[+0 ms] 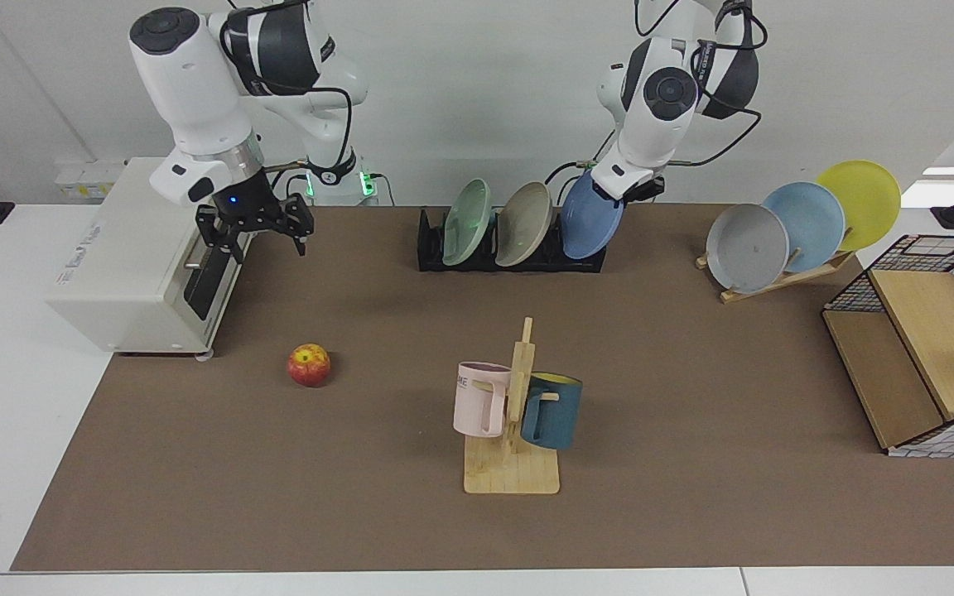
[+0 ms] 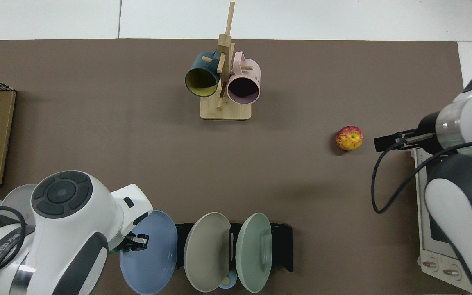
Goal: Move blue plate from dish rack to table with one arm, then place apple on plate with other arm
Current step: 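Grasp the blue plate rim with the left gripper while the right gripper reaches the apple, then lift the blue plate out with the left gripper while the right gripper grasps the apple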
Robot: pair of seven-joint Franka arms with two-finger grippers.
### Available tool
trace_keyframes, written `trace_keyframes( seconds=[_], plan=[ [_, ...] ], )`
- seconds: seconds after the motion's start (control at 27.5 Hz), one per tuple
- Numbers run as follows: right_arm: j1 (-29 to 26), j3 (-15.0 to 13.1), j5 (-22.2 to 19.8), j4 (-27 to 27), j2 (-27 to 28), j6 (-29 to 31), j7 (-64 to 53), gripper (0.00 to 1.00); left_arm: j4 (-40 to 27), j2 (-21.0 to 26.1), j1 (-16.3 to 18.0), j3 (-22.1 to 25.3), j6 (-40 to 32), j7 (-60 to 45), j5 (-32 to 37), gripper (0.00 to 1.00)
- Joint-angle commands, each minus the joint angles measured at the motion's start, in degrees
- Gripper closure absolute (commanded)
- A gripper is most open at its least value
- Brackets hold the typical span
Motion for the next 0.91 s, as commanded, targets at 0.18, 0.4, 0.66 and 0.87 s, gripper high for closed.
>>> trace_keyframes(
  seconds=[0.18,0.4,0.66,0.87],
  plan=[
    [2.2,0.0,-0.5,-1.9,7.9,9.9,4.3,0.0,4.8,3.6,2.9,2.1,7.2,0.4,4.0,1.0],
    [2.2,0.0,-0.6,-2.8,11.6,13.9,7.2,0.0,10.3,9.1,3.2,5.8,12.1,3.2,-1.7,1.0],
    [2.1,-0.1,-0.8,-6.6,13.1,19.2,7.9,0.0,9.5,10.7,3.9,7.4,18.3,6.5,-16.2,1.0],
    [1.5,-0.2,-1.4,-8.0,15.0,22.1,8.5,0.0,8.7,16.4,3.7,4.7,27.3,6.6,-23.4,1.0]
  ],
)
